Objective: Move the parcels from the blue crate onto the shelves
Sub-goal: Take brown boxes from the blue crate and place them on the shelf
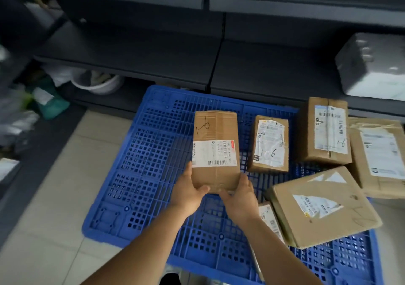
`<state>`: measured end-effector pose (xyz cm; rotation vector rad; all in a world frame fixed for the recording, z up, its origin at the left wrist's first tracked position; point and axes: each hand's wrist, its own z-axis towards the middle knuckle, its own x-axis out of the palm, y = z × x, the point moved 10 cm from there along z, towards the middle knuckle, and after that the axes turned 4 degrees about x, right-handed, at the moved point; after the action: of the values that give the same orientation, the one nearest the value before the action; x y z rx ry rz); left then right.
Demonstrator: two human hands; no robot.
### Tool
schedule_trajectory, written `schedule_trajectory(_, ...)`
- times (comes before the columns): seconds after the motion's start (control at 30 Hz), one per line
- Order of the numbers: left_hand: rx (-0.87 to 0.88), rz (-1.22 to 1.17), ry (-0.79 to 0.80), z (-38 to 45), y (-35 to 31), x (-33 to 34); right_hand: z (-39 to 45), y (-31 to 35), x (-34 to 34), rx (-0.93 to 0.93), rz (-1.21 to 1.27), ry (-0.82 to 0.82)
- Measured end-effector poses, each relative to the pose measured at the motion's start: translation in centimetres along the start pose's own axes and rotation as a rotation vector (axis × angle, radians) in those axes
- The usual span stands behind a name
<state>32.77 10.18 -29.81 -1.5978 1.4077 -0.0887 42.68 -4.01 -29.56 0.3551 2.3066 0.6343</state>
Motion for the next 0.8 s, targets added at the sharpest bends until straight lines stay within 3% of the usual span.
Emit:
schedule_trajectory(0.4, 0.054, -0.344, -0.337, -9.6, 0.3, -12.3, -7.8, 11.8, 0.6, -0.338, -0.003, 0.061)
schedule_trajectory(0.8, 0.218, -0.525, -0.780, -25.9, 3.0, -30.1, -25.0, 27.1, 6.1, -0.739, 0.071, 0.149)
